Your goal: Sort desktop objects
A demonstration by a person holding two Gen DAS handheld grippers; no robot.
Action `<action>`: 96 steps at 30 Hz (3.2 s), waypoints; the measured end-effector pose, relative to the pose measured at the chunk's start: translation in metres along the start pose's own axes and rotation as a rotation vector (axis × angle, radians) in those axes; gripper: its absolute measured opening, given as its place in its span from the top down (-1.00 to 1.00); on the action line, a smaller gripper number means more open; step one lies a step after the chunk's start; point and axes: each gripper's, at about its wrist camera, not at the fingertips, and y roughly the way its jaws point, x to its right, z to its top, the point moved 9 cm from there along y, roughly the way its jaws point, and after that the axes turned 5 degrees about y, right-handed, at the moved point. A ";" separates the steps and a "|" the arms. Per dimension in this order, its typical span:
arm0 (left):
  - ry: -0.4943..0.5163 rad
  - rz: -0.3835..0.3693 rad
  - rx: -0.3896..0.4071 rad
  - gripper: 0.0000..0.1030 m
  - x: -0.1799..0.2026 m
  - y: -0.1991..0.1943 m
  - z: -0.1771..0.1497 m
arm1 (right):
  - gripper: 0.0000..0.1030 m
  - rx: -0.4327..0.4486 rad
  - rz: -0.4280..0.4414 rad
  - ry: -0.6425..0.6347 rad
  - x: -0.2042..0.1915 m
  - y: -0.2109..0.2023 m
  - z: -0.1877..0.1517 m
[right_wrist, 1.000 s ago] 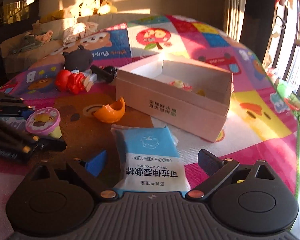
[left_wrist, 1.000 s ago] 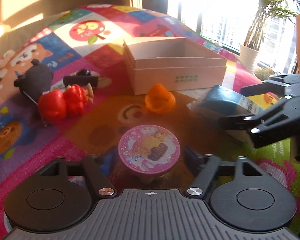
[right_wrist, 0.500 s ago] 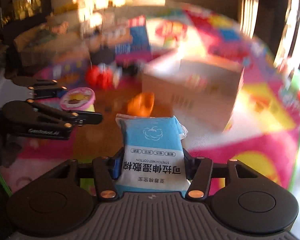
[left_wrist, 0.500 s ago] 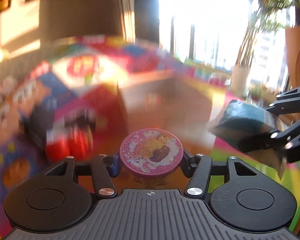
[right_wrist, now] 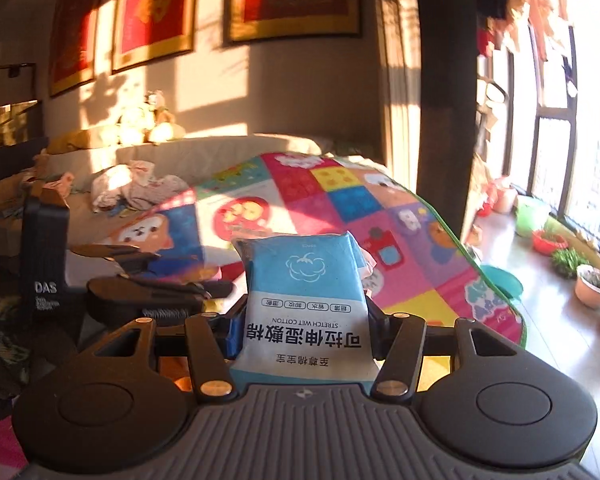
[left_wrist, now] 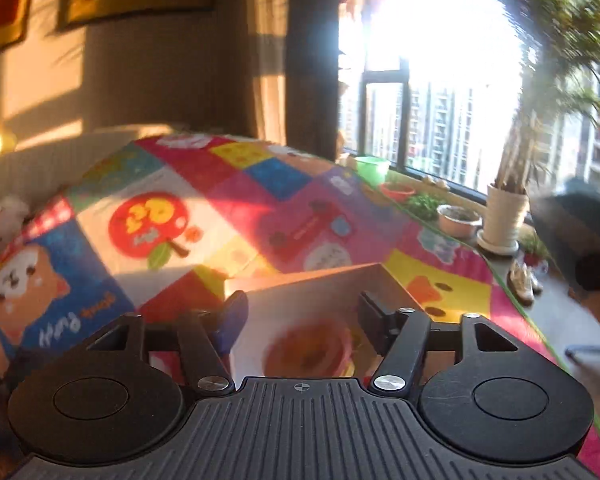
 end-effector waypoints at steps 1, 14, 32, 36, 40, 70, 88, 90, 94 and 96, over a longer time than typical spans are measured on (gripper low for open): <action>-0.029 -0.010 0.001 -0.61 -0.010 -0.006 -0.007 | -0.06 -0.007 -0.014 0.010 0.006 0.006 0.000; -0.086 0.031 -0.200 -0.88 -0.047 -0.076 -0.146 | -0.07 -0.245 -0.045 0.136 0.018 0.172 -0.012; -0.162 0.214 -0.212 -0.97 -0.083 -0.102 -0.182 | -0.53 -0.270 0.144 -0.084 -0.087 0.104 -0.087; -0.142 0.237 -0.171 -0.97 -0.081 -0.109 -0.179 | -0.53 -0.324 0.187 -0.101 -0.120 0.124 -0.121; -0.124 0.244 -0.164 -0.97 -0.079 -0.109 -0.177 | -0.04 -0.359 0.196 -0.116 -0.138 0.144 -0.139; -0.542 0.269 -0.303 -0.68 -0.166 -0.027 -0.145 | -0.82 -0.094 0.092 0.199 -0.055 0.036 -0.166; 0.451 0.158 -0.133 -0.68 0.012 -0.096 -0.134 | -0.90 -0.075 0.090 0.236 -0.050 0.032 -0.165; 0.428 0.102 -0.151 -0.68 0.023 -0.098 -0.143 | -0.91 -0.075 0.088 0.238 -0.049 0.032 -0.165; 0.335 0.029 -0.158 -0.72 0.028 -0.100 -0.147 | -0.94 -0.080 0.086 0.241 -0.049 0.033 -0.165; 0.266 -0.030 -0.163 -0.82 0.030 -0.104 -0.150 | -0.95 -0.082 0.085 0.243 -0.049 0.033 -0.166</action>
